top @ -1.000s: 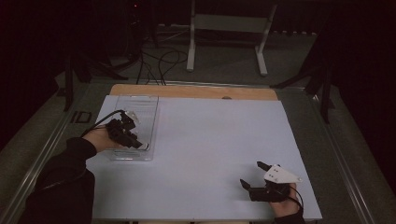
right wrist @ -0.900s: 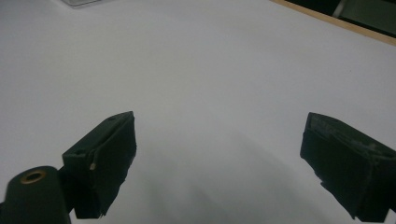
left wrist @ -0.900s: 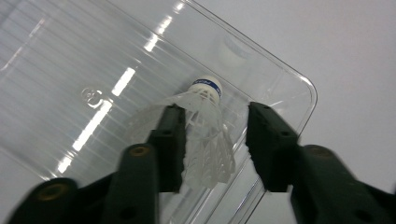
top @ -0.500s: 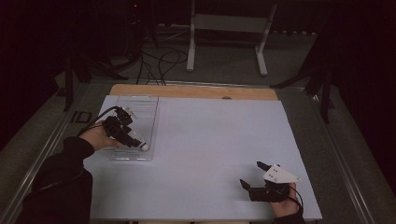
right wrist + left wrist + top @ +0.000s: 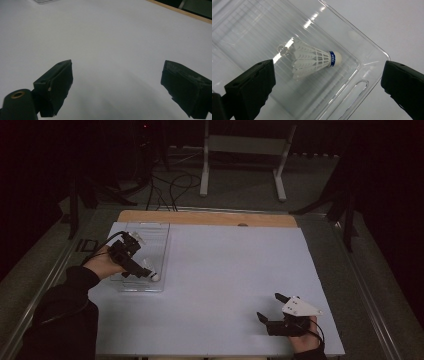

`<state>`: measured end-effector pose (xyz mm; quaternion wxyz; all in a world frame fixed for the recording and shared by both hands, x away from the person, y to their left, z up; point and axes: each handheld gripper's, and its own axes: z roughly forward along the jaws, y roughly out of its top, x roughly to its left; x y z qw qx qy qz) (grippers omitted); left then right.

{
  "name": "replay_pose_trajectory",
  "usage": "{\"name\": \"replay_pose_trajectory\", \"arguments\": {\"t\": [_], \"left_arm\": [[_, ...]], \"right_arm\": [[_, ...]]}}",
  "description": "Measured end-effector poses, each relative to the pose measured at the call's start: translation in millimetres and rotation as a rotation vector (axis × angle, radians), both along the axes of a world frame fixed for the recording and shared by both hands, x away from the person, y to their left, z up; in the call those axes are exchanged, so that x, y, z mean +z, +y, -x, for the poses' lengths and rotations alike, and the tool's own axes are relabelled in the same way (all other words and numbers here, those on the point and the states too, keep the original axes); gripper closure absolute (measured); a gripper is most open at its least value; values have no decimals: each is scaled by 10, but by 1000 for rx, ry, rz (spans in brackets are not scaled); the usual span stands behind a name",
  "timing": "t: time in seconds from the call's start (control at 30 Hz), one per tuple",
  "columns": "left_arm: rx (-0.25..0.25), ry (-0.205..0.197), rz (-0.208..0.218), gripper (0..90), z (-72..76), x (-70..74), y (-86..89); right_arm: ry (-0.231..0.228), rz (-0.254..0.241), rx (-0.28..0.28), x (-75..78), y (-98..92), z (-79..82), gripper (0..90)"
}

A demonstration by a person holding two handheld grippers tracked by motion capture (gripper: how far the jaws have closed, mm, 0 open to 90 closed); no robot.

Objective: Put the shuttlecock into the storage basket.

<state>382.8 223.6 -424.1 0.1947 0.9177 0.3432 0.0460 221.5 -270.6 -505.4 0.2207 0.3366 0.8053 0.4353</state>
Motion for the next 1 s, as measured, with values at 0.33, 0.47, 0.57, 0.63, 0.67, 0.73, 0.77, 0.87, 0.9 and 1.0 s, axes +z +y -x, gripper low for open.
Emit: {"name": "replay_pose_trajectory", "arguments": {"t": [0.33,0.47,0.57,0.63,0.67,0.73,0.77,0.87,0.9,1.0], "left_arm": [[-18,-16,18,0,17,67,-59],[-19,-29,27,1,24,88,-84],[-24,-29,28,0,30,105,-105],[-21,-33,25,1,30,117,-121],[-21,-33,25,1,30,117,-121],[-21,-34,26,1,30,135,-142],[-23,-37,25,1,31,139,-152],[-29,-44,27,1,35,153,-172],[-36,-50,27,1,39,166,-195],[-43,-55,27,1,38,178,-216]], "right_arm": [[1,1,-1,-1,1,-1,105],[2,0,-1,-2,0,-2,105],[2,-1,-1,-4,0,-4,105],[2,-1,0,-5,-1,-5,105],[2,-1,0,-5,-1,-5,105],[1,-2,0,-2,-3,-4,105],[1,-2,-1,-2,-3,-4,105],[0,-1,0,-2,-3,-4,105],[2,-1,-1,-4,-2,-4,105],[2,-2,-1,-4,-2,-5,105]]}}
